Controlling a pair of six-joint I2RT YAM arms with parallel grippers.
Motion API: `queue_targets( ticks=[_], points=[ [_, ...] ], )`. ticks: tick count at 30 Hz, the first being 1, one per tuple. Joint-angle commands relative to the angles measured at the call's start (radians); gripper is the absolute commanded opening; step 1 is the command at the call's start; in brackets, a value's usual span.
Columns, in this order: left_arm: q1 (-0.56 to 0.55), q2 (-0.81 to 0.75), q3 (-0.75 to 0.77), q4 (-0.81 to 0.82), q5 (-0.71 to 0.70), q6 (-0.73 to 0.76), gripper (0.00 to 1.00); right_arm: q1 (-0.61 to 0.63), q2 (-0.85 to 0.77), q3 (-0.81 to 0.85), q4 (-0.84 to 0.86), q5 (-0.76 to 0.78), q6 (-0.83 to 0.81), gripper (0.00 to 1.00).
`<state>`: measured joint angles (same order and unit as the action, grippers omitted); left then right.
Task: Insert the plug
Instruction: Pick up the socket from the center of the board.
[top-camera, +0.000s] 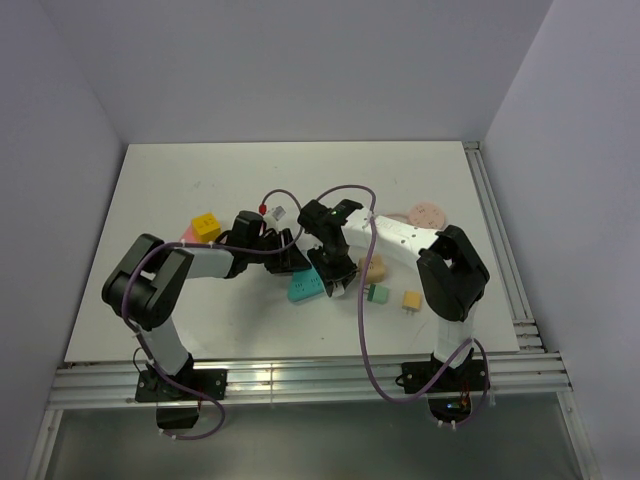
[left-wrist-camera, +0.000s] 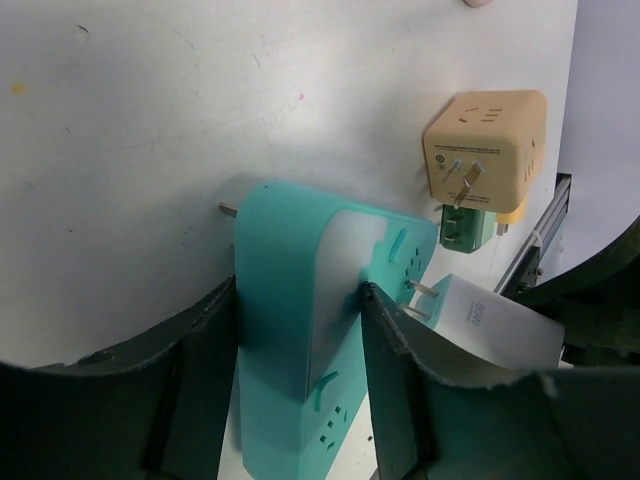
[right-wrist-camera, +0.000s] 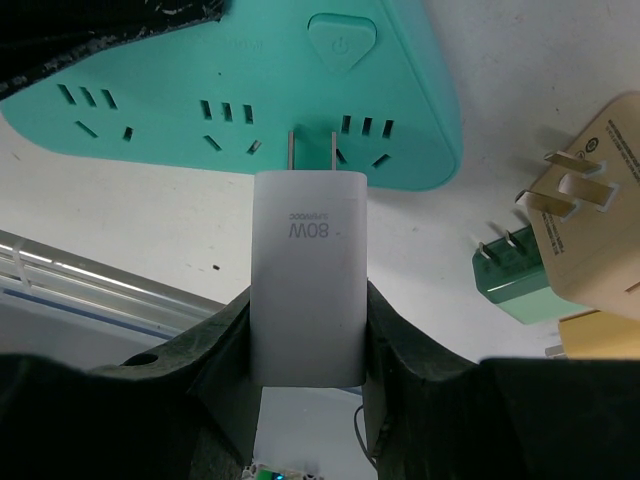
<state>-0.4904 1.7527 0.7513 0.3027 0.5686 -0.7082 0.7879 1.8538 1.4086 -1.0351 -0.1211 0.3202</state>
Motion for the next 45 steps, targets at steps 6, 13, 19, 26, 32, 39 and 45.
queue_targets(
  ticks=[6,13,19,26,32,39,45],
  points=[
    [-0.008,0.002,0.02,0.012,0.051,0.018,0.33,-0.007,0.004,-0.01,0.033,0.0,-0.007,0.05],
    [-0.008,-0.025,0.01,0.007,0.039,0.032,0.3,-0.009,-0.008,-0.026,0.027,0.009,-0.003,0.05],
    [-0.014,-0.044,0.002,0.007,0.034,0.042,0.28,-0.01,0.004,-0.008,0.015,0.011,0.002,0.05],
    [-0.031,-0.068,0.005,-0.008,0.008,0.062,0.26,-0.018,0.008,0.004,0.0,0.011,0.002,0.05],
    [-0.039,-0.088,0.005,-0.028,-0.018,0.082,0.24,-0.039,-0.033,-0.022,0.006,0.026,0.008,0.04],
    [-0.04,-0.094,0.013,-0.046,-0.036,0.098,0.2,-0.047,-0.082,-0.011,-0.016,0.041,0.005,0.01],
    [-0.043,-0.114,0.01,-0.043,-0.035,0.108,0.16,-0.053,-0.087,-0.048,-0.02,0.044,-0.004,0.0]
  ],
)
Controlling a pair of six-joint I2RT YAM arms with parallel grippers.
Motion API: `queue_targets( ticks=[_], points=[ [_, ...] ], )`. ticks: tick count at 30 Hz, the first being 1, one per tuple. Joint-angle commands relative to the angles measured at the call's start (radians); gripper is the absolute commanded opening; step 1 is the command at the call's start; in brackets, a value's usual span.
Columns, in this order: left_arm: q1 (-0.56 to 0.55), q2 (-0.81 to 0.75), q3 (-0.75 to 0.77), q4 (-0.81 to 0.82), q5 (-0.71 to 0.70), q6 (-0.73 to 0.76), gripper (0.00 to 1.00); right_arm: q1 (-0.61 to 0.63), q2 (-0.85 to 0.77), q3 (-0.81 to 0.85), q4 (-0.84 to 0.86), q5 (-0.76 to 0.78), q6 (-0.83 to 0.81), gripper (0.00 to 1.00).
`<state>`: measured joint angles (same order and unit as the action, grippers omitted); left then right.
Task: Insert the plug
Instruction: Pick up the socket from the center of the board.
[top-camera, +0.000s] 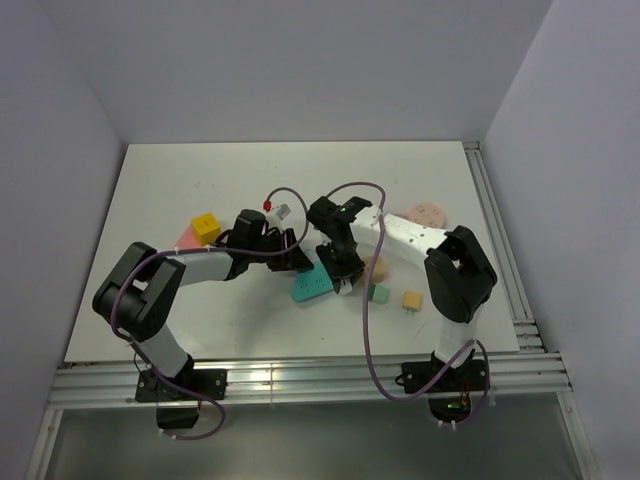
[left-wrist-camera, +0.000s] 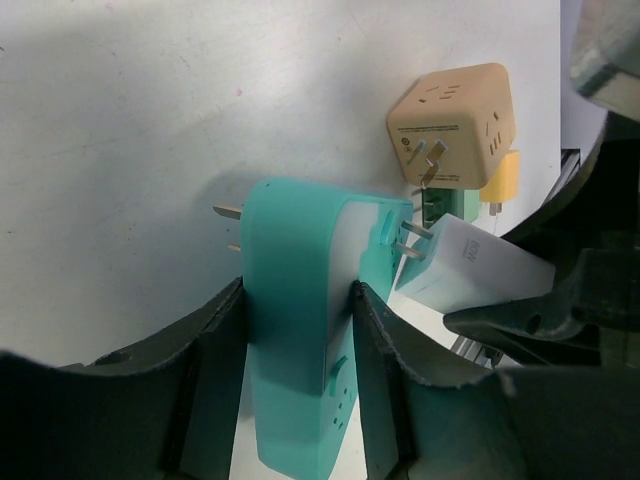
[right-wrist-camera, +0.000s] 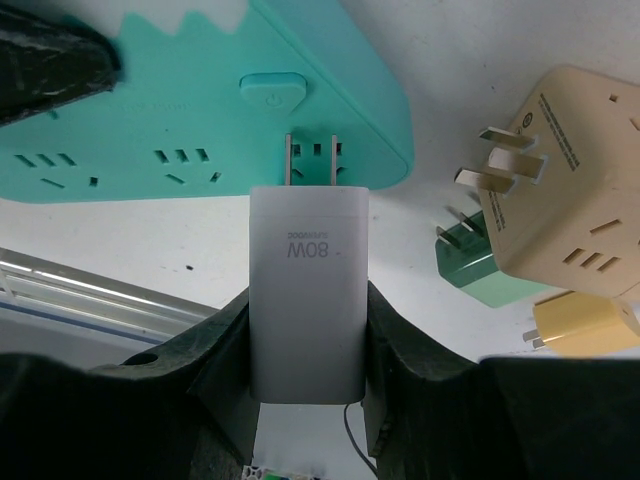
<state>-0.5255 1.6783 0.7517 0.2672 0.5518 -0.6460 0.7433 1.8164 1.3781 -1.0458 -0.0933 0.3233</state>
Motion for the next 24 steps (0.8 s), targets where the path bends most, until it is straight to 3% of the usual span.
queue_targets(
  ticks=[1,7,24],
  points=[
    [-0.008,-0.042,0.006,-0.006,-0.016,0.046,0.15,-0.009,-0.052,-0.022,-0.008,0.014,-0.006,0.0],
    [-0.011,-0.055,0.005,-0.005,-0.016,0.062,0.11,-0.009,-0.066,-0.048,-0.005,0.007,-0.009,0.01],
    [-0.048,-0.023,0.041,-0.039,-0.015,0.094,0.11,-0.009,-0.055,-0.007,-0.007,-0.01,-0.024,0.0]
  ],
)
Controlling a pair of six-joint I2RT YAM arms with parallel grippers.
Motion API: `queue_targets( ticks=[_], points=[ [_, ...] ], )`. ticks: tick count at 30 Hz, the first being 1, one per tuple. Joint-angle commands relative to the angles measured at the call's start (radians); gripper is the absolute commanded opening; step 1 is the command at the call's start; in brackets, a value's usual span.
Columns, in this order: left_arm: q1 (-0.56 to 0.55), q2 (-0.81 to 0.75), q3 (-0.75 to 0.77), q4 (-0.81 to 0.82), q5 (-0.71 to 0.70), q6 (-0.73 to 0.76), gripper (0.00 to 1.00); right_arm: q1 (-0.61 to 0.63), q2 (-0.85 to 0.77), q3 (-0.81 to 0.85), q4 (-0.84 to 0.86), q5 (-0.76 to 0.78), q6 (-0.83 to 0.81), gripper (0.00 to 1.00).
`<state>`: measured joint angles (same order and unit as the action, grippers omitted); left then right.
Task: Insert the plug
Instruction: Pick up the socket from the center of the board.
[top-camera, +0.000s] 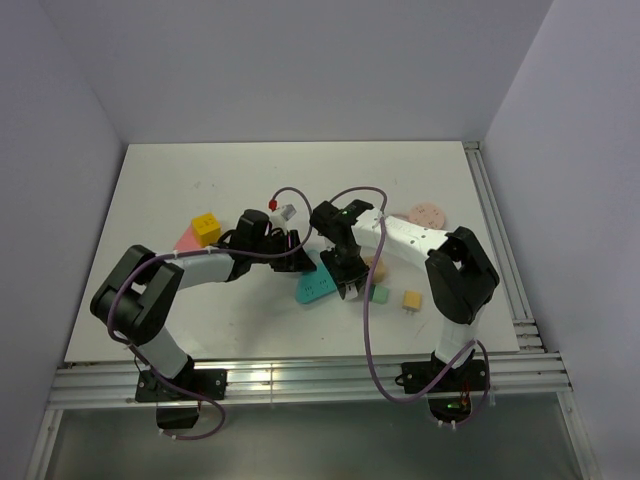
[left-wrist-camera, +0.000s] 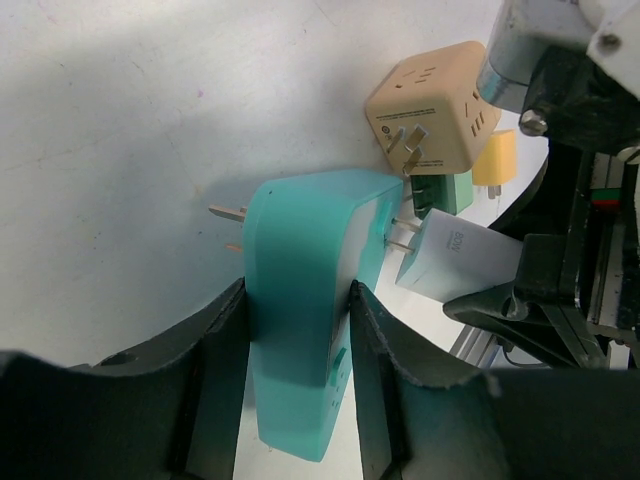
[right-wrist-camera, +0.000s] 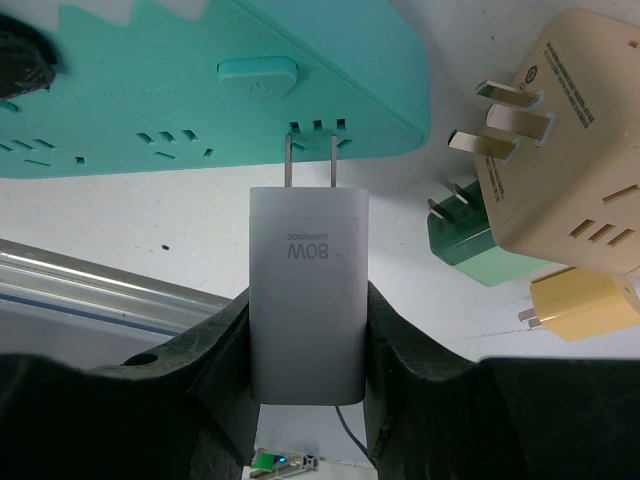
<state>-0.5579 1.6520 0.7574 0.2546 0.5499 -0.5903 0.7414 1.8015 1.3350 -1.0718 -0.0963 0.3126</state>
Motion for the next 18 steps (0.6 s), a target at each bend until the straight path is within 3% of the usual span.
queue_targets(
  ticks=[1,13,18],
  points=[
    [-0.016,0.003,0.036,-0.028,-0.011,0.037,0.1,-0.005,-0.039,0.035,0.018,-0.003,-0.013,0.0],
    [-0.016,0.032,0.06,-0.07,-0.01,0.053,0.1,-0.005,0.019,0.075,-0.019,0.118,-0.029,0.0],
    [-0.014,0.078,0.079,-0.081,0.031,0.057,0.09,-0.007,0.032,0.099,-0.019,0.101,-0.046,0.0]
  ],
)
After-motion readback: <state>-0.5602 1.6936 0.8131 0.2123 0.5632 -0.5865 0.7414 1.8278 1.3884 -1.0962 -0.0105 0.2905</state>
